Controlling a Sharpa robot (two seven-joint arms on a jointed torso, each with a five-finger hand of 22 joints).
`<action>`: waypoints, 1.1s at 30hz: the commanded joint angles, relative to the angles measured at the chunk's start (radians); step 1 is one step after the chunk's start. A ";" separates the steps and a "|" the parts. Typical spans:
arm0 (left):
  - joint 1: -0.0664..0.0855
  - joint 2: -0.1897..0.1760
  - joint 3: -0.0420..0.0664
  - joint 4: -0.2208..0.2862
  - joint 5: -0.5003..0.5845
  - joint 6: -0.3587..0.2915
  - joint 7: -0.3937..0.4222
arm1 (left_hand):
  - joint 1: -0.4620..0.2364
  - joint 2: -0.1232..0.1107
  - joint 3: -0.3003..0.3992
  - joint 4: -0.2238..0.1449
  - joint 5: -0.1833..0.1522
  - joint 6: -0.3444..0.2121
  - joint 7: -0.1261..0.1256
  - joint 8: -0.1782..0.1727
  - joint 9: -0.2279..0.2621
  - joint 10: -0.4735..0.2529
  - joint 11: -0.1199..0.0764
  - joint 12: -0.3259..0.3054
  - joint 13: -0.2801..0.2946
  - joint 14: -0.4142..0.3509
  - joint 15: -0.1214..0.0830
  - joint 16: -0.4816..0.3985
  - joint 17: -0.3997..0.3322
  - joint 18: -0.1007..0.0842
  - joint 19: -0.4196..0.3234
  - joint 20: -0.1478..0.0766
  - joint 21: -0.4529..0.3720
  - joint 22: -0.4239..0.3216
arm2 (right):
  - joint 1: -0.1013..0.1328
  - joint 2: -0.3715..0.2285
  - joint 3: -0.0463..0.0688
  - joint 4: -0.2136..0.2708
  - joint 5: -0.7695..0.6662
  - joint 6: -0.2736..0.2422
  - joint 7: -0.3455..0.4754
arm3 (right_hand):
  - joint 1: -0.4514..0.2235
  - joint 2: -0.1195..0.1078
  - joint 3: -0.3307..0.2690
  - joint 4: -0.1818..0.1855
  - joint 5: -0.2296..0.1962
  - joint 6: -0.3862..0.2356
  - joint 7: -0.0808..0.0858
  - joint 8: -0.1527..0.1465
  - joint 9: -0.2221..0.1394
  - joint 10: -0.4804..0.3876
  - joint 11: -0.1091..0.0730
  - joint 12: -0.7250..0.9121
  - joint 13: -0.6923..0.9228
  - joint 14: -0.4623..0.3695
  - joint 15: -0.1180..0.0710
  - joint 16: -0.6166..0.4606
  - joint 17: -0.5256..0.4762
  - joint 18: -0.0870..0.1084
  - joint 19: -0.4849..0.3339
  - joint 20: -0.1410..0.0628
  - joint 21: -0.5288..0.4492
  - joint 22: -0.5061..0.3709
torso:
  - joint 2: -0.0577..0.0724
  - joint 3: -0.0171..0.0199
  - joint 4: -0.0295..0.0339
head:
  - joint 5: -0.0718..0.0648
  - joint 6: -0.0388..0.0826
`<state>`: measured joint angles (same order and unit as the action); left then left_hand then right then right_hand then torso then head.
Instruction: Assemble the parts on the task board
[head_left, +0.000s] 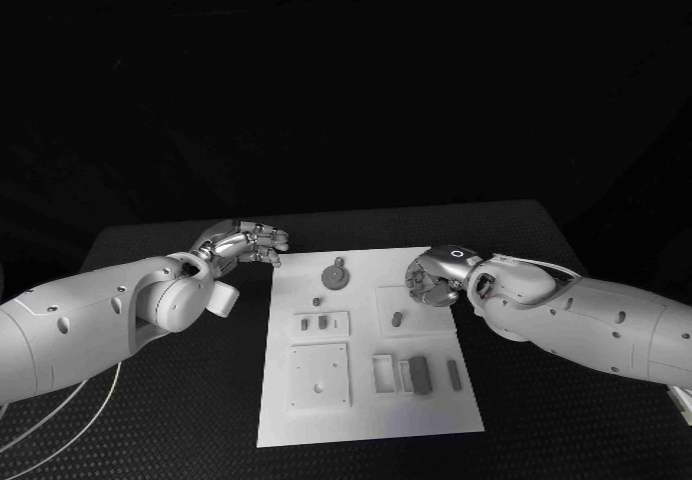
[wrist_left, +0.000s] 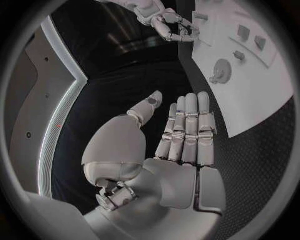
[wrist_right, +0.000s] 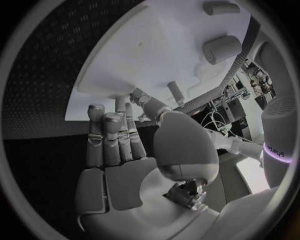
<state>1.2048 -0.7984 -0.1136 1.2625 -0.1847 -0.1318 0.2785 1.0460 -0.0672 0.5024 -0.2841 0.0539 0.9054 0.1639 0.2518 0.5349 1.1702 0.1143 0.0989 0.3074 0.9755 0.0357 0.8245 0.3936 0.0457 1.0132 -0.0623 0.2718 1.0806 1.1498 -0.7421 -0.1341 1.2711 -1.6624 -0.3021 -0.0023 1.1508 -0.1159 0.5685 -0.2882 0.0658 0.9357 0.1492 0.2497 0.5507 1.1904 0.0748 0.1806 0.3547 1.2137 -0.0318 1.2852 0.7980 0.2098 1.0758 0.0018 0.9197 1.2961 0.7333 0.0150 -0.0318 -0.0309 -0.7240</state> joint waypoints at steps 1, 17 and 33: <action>0.001 0.000 0.001 0.002 0.006 0.018 0.006 | -0.008 0.004 -0.009 0.000 0.002 -0.003 0.004 0.002 -0.001 0.002 -0.001 -0.006 -0.001 0.008 0.000 -0.007 0.001 0.010 0.010 0.000 -0.005 -0.001 | -0.005 0.004 -0.004 -0.003 -0.023 0.013 -0.008 | 0.003 -0.001 -0.002 -0.001 0.003 0.000 0.007 0.002 -0.001 0.007 0.000 -0.003 -0.004 0.006 -0.003 0.005 -0.001 0.052 0.007 -0.004 0.003 -0.002 | 0.000 -0.0005 -0.0002 | 0.001 -0.002; 0.001 -0.002 0.001 -0.004 -0.002 0.018 -0.001 | -0.007 0.005 -0.009 -0.001 0.002 -0.004 0.005 0.002 -0.002 0.002 0.000 -0.007 -0.002 0.009 0.000 -0.009 0.003 0.010 0.010 0.000 -0.006 -0.002 | -0.008 0.009 -0.007 0.000 -0.046 0.032 -0.010 | 0.004 0.025 -0.004 -0.003 0.002 0.057 -0.019 0.032 0.009 0.082 -0.027 0.016 0.014 0.015 -0.030 0.010 -0.009 0.052 0.019 -0.009 0.004 0.000 | -0.001 -0.0007 -0.0009 | 0.005 -0.009; 0.001 -0.001 0.001 -0.006 -0.008 0.016 -0.006 | -0.006 0.005 -0.010 -0.001 0.002 -0.005 0.005 0.002 -0.003 0.002 0.000 -0.007 -0.002 0.010 0.000 -0.012 0.005 0.010 0.012 0.000 -0.008 -0.003 | -0.013 0.027 -0.011 -0.011 -0.080 0.037 -0.036 | 0.025 0.044 0.000 -0.006 0.003 0.080 -0.029 0.042 0.014 0.102 -0.038 0.018 0.023 0.021 -0.040 0.017 -0.008 0.052 0.023 -0.015 0.008 0.006 | 0.000 -0.0005 0.0000 | 0.005 -0.013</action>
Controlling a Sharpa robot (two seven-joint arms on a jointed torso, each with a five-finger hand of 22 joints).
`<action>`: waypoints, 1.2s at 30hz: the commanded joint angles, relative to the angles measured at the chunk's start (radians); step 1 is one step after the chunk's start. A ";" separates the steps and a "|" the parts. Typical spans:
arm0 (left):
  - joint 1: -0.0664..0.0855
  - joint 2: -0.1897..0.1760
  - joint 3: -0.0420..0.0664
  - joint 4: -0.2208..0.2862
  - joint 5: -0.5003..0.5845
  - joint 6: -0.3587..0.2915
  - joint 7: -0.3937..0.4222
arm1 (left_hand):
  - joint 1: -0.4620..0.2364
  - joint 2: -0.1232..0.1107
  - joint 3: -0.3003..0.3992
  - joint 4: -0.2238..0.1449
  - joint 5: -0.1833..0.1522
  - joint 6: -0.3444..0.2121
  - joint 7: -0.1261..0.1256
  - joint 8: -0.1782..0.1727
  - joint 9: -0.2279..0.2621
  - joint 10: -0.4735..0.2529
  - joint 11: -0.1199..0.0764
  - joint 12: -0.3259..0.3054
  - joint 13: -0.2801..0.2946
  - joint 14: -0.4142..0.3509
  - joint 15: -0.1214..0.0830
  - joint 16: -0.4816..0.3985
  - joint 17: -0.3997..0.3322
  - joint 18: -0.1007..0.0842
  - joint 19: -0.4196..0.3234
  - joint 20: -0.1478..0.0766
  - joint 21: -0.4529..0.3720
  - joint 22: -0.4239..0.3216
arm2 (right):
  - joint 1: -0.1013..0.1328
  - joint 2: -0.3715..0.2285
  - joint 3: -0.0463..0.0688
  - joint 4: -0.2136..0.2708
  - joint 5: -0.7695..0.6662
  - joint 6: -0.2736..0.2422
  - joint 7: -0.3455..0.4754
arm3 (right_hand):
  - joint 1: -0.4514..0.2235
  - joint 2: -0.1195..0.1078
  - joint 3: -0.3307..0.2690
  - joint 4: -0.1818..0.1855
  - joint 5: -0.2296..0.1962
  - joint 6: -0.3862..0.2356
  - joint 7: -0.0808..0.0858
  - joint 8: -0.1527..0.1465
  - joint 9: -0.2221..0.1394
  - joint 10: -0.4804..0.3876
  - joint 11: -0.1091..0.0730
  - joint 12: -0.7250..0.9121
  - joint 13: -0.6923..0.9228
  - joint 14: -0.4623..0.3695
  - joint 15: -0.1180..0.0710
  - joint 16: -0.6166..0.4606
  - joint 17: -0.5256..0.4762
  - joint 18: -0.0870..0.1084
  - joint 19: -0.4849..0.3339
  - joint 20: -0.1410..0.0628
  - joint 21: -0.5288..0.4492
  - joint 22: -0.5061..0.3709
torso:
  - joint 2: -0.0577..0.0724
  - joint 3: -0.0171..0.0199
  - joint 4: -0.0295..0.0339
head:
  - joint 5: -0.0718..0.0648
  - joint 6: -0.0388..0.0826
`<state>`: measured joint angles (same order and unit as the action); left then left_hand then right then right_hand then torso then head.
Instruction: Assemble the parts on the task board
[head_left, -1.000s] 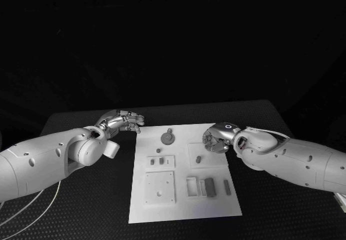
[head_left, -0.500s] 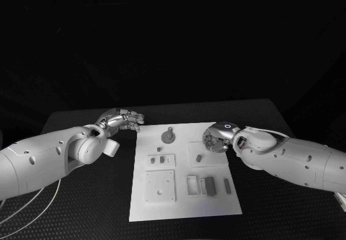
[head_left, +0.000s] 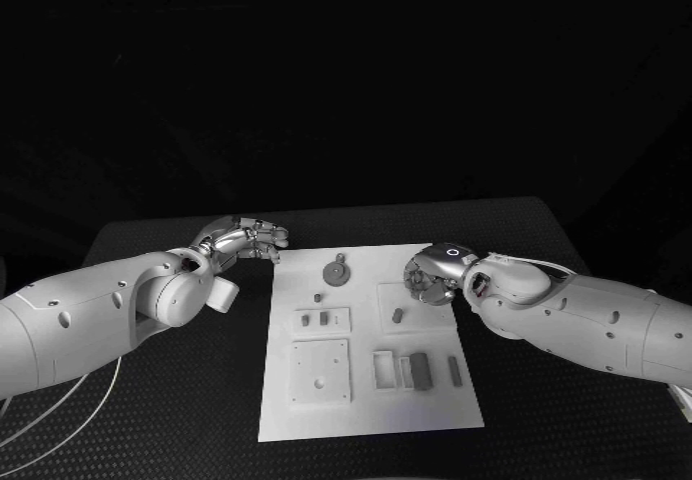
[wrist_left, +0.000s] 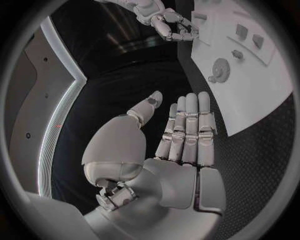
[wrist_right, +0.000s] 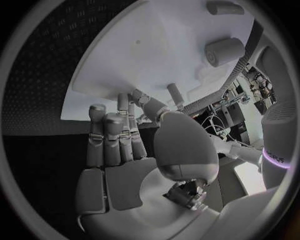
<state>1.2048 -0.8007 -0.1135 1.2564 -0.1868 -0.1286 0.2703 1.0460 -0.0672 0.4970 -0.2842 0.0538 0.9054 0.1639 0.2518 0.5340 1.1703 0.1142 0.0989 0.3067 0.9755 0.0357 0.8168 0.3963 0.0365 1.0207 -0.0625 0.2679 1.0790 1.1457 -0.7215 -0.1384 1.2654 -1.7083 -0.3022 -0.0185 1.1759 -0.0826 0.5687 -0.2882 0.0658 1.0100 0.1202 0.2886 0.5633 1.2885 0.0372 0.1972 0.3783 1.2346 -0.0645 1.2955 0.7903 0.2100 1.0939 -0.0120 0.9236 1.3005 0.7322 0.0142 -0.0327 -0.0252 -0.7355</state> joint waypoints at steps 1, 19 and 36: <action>0.001 0.001 0.001 0.000 -0.006 0.013 0.001 | -0.006 0.005 -0.004 -0.001 0.002 -0.005 0.005 0.002 -0.002 0.002 0.000 -0.007 -0.001 0.010 0.000 -0.004 0.002 0.019 0.004 0.000 -0.004 -0.002 | -0.010 0.008 -0.007 -0.007 -0.037 0.036 -0.023 | 0.002 0.013 0.001 -0.006 0.003 0.006 0.000 0.003 0.001 0.004 0.000 0.001 -0.001 0.000 -0.007 0.007 0.000 0.052 0.004 -0.002 0.004 0.002 | 0.001 0.0003 0.0009 | 0.000 -0.002; 0.001 0.002 0.001 -0.001 -0.011 0.012 -0.004 | -0.008 0.005 -0.006 0.001 0.002 -0.009 0.007 0.001 -0.004 0.001 0.000 -0.007 -0.002 0.012 0.000 -0.008 0.005 0.018 0.006 0.000 -0.006 -0.003 | -0.011 0.006 -0.008 0.000 -0.058 0.031 -0.039 | 0.030 0.064 -0.007 -0.007 0.002 0.016 -0.002 0.008 0.007 0.018 -0.004 -0.005 0.006 -0.005 -0.011 0.009 0.000 0.052 -0.003 -0.004 0.005 0.009 | 0.000 -0.0004 0.0003 | 0.000 -0.004; 0.001 0.003 0.001 -0.003 -0.011 0.013 -0.004 | -0.009 0.007 -0.007 0.003 0.002 -0.009 0.007 0.001 -0.004 0.001 0.000 -0.007 -0.003 0.014 0.000 -0.010 0.007 0.018 0.008 0.000 -0.007 -0.004 | -0.010 -0.011 -0.006 0.028 -0.061 -0.034 -0.044 | 0.034 0.064 -0.017 -0.007 0.002 0.027 -0.008 0.018 0.019 0.037 -0.013 -0.001 0.015 0.000 -0.020 0.010 -0.001 0.052 0.004 -0.008 0.006 0.011 | 0.000 0.0005 -0.0004 | 0.003 -0.003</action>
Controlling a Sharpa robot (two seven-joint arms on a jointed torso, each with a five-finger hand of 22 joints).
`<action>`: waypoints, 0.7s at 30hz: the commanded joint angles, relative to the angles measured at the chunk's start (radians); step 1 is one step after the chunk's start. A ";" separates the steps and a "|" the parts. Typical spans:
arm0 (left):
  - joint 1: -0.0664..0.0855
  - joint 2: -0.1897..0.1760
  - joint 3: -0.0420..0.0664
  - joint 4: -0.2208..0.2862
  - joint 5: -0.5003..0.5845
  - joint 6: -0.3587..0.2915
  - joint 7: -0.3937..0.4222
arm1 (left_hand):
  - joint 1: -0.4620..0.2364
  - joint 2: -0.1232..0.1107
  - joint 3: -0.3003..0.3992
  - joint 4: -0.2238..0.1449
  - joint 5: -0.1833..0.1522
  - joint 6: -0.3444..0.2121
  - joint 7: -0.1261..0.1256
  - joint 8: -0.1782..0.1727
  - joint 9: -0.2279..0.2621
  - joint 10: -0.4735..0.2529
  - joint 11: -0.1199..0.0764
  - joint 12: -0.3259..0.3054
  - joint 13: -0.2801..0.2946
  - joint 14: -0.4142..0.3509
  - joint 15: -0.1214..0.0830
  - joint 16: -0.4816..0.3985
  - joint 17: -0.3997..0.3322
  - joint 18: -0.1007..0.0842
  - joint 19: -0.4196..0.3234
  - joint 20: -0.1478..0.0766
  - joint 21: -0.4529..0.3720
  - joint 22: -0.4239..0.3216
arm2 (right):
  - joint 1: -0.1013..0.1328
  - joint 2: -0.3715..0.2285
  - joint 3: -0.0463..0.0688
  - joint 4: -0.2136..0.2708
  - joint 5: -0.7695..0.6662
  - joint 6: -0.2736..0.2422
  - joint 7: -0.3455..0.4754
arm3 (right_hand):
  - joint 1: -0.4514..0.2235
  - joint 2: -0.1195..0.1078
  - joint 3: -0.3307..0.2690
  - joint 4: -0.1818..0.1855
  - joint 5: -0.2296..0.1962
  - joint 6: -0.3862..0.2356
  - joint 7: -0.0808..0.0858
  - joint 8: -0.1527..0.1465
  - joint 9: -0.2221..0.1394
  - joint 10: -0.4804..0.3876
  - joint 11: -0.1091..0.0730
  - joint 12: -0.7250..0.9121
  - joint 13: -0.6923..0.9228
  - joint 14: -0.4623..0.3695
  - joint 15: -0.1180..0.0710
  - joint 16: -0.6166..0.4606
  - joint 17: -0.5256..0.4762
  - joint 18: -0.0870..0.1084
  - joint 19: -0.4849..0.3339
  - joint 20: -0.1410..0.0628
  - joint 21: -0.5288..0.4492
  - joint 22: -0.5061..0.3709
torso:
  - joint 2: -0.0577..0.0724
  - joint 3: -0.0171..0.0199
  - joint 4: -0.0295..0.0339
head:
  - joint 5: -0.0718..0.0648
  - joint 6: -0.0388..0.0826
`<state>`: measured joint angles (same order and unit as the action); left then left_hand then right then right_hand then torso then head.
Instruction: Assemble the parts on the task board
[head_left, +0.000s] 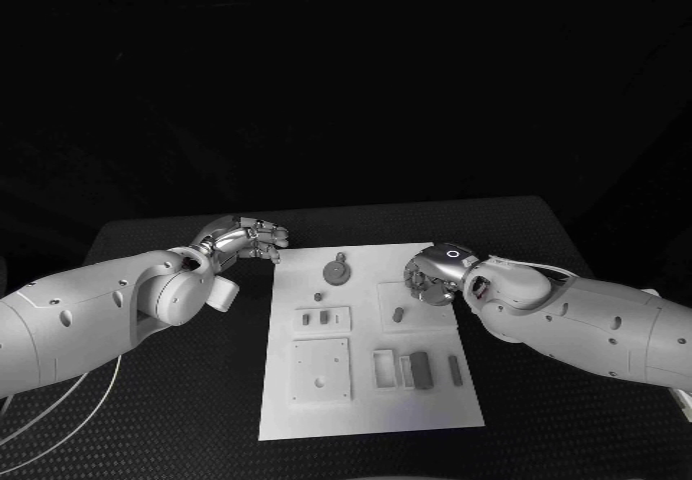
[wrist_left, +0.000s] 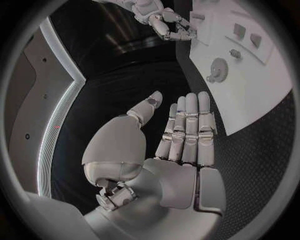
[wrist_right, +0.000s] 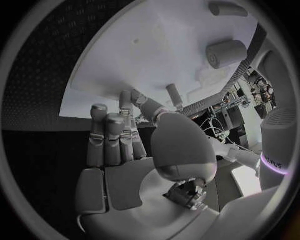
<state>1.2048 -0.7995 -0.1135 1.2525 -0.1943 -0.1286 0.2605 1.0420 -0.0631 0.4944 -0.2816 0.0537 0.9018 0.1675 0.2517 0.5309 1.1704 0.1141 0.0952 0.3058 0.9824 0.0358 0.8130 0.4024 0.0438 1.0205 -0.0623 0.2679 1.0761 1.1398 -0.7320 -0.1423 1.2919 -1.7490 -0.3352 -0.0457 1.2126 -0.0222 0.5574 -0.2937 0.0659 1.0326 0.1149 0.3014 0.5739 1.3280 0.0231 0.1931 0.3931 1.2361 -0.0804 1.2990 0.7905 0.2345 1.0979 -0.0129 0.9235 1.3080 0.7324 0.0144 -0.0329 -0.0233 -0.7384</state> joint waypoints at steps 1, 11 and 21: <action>0.001 0.002 0.001 0.000 -0.004 0.013 0.006 | -0.005 0.003 -0.005 0.000 0.002 -0.006 0.004 0.001 -0.001 0.001 0.000 -0.004 -0.002 0.007 0.000 -0.006 0.001 0.011 0.008 0.000 -0.007 -0.001 | -0.004 -0.001 -0.002 0.002 -0.021 -0.001 -0.016 | -0.003 0.004 -0.006 -0.002 0.002 0.005 -0.002 0.006 0.009 -0.002 0.001 0.004 0.000 -0.002 -0.004 0.006 -0.002 0.027 0.000 -0.007 0.006 0.003 | 0.000 0.0004 -0.0001 | 0.001 0.000; 0.001 0.002 0.001 0.000 -0.004 0.014 0.005 | -0.006 0.002 -0.005 0.000 0.002 -0.006 0.004 0.002 -0.002 0.002 0.000 -0.003 -0.002 0.008 -0.001 -0.007 0.003 0.011 0.009 0.000 -0.007 -0.002 | -0.001 -0.006 0.008 0.020 -0.010 -0.005 -0.013 | -0.002 0.003 -0.007 -0.002 0.002 0.007 -0.003 0.007 0.012 0.002 0.000 0.004 0.002 -0.001 -0.006 0.006 -0.002 0.027 0.002 -0.008 0.006 0.003 | 0.000 0.0007 -0.0011 | 0.002 -0.001; 0.001 -0.001 0.001 0.003 -0.004 0.017 0.000 | -0.007 0.002 -0.006 0.000 0.002 -0.007 0.004 0.002 -0.002 0.002 0.000 -0.004 -0.002 0.008 -0.001 -0.008 0.004 0.011 0.009 0.000 -0.008 -0.002 | 0.008 -0.004 0.010 0.001 0.043 0.087 -0.025 | -0.027 -0.026 -0.019 0.001 0.002 -0.032 0.009 -0.014 0.010 -0.040 0.017 -0.026 -0.007 -0.017 0.011 -0.006 -0.007 0.027 -0.014 0.001 -0.007 0.001 | 0.000 -0.0002 -0.0009 | 0.002 -0.001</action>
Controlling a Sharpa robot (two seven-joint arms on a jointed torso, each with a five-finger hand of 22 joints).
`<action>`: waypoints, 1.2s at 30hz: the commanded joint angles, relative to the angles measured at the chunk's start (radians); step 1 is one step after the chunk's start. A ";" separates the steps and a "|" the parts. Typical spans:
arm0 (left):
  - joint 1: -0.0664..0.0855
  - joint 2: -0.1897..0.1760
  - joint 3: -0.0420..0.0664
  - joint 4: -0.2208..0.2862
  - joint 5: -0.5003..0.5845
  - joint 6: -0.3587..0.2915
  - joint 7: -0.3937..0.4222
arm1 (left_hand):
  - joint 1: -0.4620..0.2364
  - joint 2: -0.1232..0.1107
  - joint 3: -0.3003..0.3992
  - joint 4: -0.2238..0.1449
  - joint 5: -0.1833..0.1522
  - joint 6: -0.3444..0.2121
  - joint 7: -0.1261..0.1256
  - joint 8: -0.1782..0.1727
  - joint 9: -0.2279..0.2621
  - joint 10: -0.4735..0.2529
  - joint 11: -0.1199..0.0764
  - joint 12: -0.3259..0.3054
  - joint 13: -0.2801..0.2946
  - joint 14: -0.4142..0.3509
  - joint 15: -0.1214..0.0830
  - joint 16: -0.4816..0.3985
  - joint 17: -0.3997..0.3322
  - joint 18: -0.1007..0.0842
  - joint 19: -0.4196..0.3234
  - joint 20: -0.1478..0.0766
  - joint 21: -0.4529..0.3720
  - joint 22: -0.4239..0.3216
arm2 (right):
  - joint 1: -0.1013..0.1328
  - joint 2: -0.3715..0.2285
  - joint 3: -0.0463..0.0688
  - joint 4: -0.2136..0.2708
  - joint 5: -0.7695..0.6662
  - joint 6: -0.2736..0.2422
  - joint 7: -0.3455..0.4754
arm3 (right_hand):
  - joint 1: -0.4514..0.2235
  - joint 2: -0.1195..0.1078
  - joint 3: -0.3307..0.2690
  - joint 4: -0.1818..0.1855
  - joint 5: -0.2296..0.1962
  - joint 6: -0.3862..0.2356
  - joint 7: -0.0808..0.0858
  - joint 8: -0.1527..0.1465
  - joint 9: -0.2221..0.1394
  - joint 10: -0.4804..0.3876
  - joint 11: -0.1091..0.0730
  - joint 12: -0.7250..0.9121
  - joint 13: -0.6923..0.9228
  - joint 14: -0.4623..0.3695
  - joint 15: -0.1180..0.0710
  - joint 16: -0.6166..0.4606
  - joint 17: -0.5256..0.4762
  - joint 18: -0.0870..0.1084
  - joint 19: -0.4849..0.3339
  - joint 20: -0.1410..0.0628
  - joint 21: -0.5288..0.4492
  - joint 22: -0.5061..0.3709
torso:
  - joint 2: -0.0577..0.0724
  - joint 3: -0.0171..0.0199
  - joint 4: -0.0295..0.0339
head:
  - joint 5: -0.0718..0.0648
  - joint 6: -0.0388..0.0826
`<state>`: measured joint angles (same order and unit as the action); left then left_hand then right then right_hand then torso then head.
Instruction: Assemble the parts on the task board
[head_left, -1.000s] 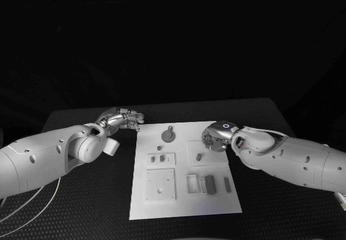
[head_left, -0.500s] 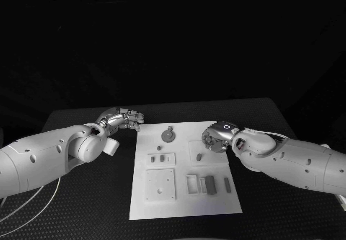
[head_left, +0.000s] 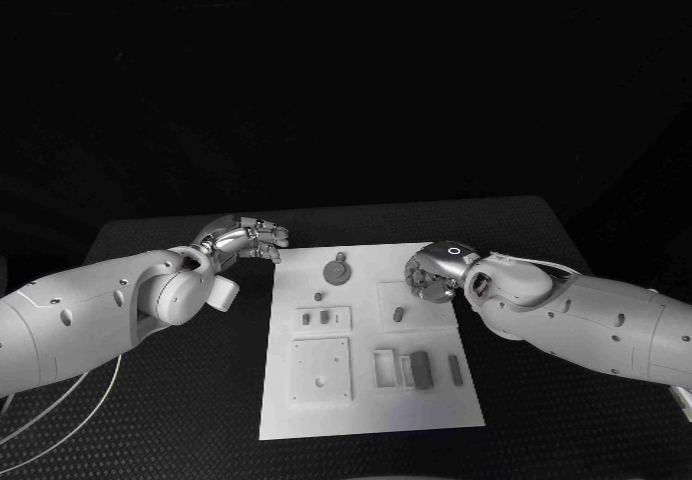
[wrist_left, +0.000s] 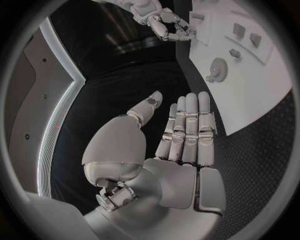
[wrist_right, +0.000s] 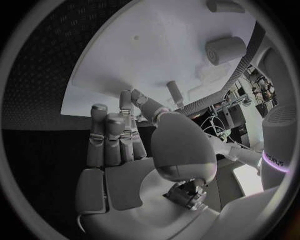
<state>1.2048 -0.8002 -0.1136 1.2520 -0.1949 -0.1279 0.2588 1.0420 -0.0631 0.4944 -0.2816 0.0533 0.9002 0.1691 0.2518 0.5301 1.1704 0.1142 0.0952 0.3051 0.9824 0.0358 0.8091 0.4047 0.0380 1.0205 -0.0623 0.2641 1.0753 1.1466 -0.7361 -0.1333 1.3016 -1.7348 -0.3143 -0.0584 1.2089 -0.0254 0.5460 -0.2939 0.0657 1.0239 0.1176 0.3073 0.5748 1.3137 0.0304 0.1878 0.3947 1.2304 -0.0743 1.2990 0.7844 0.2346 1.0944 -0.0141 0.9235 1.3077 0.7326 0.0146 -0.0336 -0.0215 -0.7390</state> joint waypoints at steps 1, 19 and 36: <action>0.001 -0.001 0.001 0.004 -0.003 0.017 0.001 | -0.007 0.002 -0.006 0.000 0.002 -0.005 0.002 0.002 -0.001 0.002 0.000 -0.004 -0.001 0.008 -0.001 -0.005 0.002 0.017 0.009 0.000 -0.004 -0.002 | 0.002 0.000 0.001 -0.012 0.033 0.074 -0.015 | -0.032 -0.040 -0.011 0.003 0.003 -0.035 0.011 -0.027 0.006 -0.038 0.015 -0.029 -0.012 -0.015 0.010 -0.008 -0.002 0.027 -0.013 0.005 -0.009 0.001 | 0.000 -0.0005 -0.0005 | 0.000 -0.001; 0.001 -0.003 0.001 0.005 -0.004 0.025 -0.006 | -0.010 0.002 -0.008 0.001 0.002 -0.007 0.003 0.002 -0.002 0.001 0.000 -0.004 -0.002 0.009 -0.001 -0.007 0.004 0.017 0.010 -0.001 -0.005 -0.002 | 0.002 0.003 0.001 -0.014 0.030 0.079 -0.006 | -0.055 -0.112 0.028 0.004 0.003 -0.081 0.036 -0.062 -0.023 -0.143 0.069 -0.106 -0.067 -0.051 0.062 -0.004 -0.001 0.027 -0.023 0.022 -0.028 -0.004 | 0.000 0.0001 0.0004 | -0.002 -0.003; 0.001 -0.003 0.001 0.005 -0.008 0.025 -0.006 | -0.009 0.003 -0.008 0.000 0.002 -0.006 0.002 0.003 -0.003 0.002 0.000 -0.003 -0.002 0.013 -0.002 -0.008 0.008 0.018 0.014 -0.002 -0.005 -0.002 | 0.001 0.015 0.000 -0.016 0.002 0.033 0.009 | -0.030 -0.043 0.034 0.002 0.003 0.019 -0.005 -0.015 -0.015 -0.055 0.039 -0.074 -0.077 -0.031 0.033 -0.001 -0.012 0.027 -0.011 0.015 -0.021 0.004 | 0.000 -0.0006 0.0015 | -0.005 -0.005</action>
<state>1.2048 -0.8039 -0.1137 1.2548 -0.1967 -0.1178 0.2473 1.0420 -0.0632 0.4918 -0.2790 0.0532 0.8983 0.1711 0.2517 0.5284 1.1705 0.1141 0.0952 0.3044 0.9894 0.0355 0.8051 0.4113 0.0444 1.0276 -0.0625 0.2641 1.0737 1.1516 -0.7232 -0.1313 1.2850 -1.7054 -0.2774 -0.0555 1.1768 -0.0764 0.5744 -0.2939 0.0659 1.0177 0.1171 0.2886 0.5586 1.2482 0.0747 0.1105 0.3144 1.1995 -0.0358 1.2963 0.7734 0.2315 1.0778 0.0040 0.9004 1.3078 0.7324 0.0142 -0.0323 -0.0262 -0.7432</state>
